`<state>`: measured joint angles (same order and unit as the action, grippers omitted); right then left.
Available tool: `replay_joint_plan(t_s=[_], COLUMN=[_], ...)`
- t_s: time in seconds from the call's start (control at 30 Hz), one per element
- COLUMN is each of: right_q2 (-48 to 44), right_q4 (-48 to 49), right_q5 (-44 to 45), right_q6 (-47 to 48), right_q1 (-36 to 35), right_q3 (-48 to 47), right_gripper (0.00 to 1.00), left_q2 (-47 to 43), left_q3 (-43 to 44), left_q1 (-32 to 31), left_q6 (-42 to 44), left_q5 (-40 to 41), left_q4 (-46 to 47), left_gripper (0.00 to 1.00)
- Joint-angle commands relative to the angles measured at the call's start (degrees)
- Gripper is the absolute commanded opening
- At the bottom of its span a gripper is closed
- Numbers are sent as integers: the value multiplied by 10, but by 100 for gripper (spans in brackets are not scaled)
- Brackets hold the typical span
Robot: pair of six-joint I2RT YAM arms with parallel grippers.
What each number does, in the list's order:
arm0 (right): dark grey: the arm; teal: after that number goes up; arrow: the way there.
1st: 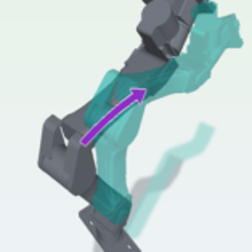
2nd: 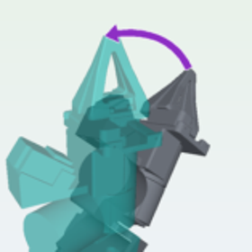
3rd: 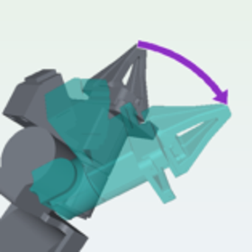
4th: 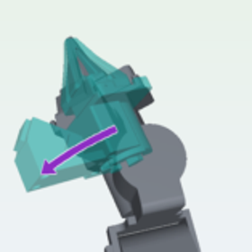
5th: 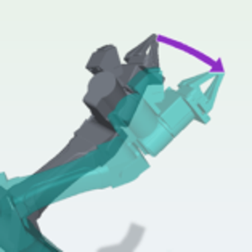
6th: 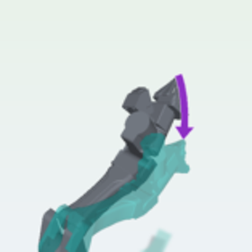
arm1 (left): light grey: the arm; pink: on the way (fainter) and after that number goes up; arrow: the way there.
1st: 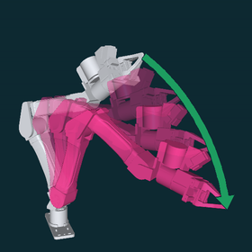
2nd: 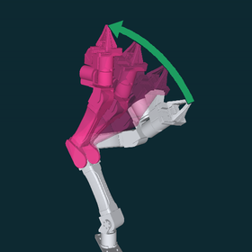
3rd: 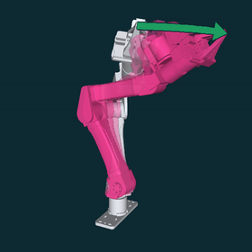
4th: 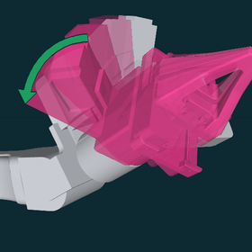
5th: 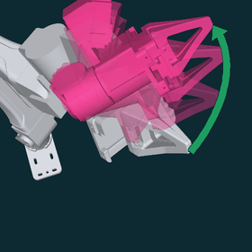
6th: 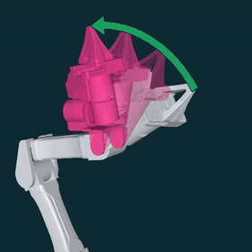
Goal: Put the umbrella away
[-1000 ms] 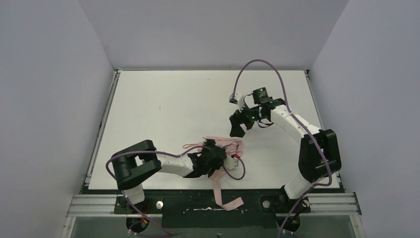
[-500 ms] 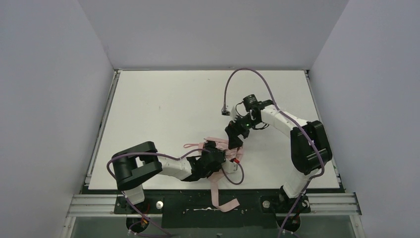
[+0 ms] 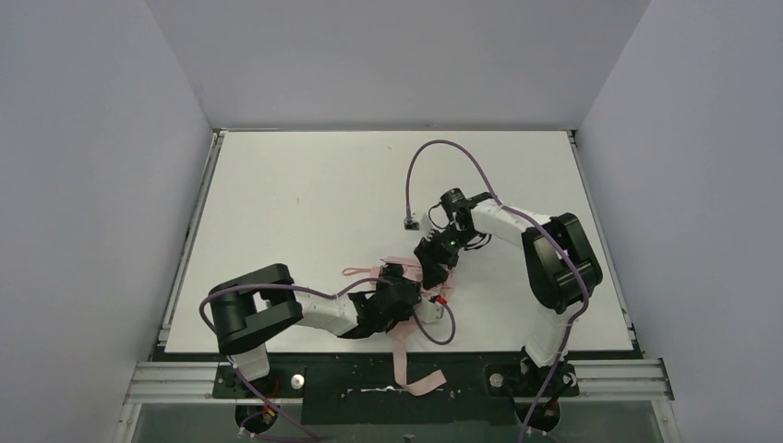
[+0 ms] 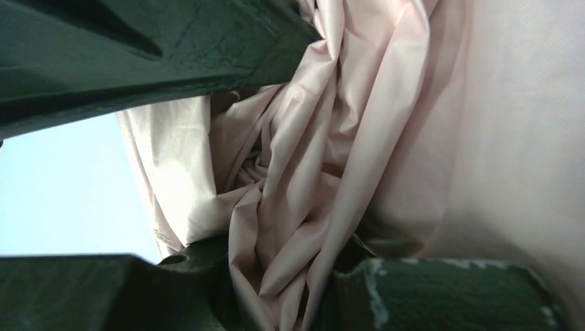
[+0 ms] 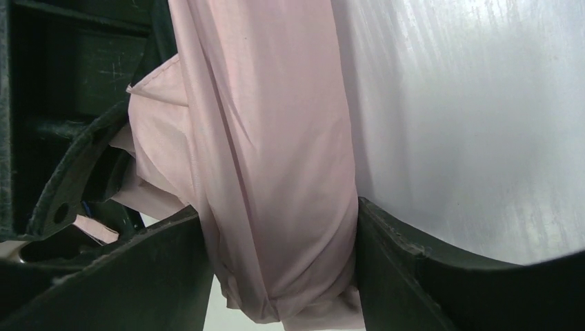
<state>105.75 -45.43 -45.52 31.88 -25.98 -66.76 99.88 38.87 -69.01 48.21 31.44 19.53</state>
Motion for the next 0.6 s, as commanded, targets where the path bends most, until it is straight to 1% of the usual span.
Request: replay_joint_plan(t_s=[0.0, 0.07, 0.1, 0.13, 0.23, 0.3, 0.37, 0.43, 0.5, 0.57], right_q2=[7, 3, -2, -7, -21, -32, -43, -53, -63, -74], right_q4=[2, 13, 24, 36, 68, 84, 107, 126, 140, 155], right_q5=[28, 33, 38, 41, 68, 85, 99, 113, 133, 161], right_q6=[3, -1, -5, -7, -18, -18, -21, -21, -20, -15], right_q1=[-5, -5, -4, -3, -3, -3, -4, -5, -9, -15], right_q3=[10, 13, 21, 28, 39, 48, 60, 69, 77, 88], right_gripper=[57, 46, 42, 38, 29, 24, 21, 20, 19, 19], left_q2=[-22, -43, -53, -66, -113, -148, -188, -237, -289, -342], left_q3=[18, 26, 34, 41, 49, 47, 46, 42, 29, 19], left_q1=[12, 23, 28, 31, 37, 37, 37, 37, 37, 39], left_q6=[-48, -74, -91, -103, -135, -150, -173, -201, -223, -242], left_q5=[11, -2, -10, -17, -36, -44, -58, -84, -107, -125], left_q4=[8, -12, -28, -51, -86, -102, -133, -171, -193, -239], left_gripper=[0, 0, 5, 12, 40, 50, 56, 65, 66, 66])
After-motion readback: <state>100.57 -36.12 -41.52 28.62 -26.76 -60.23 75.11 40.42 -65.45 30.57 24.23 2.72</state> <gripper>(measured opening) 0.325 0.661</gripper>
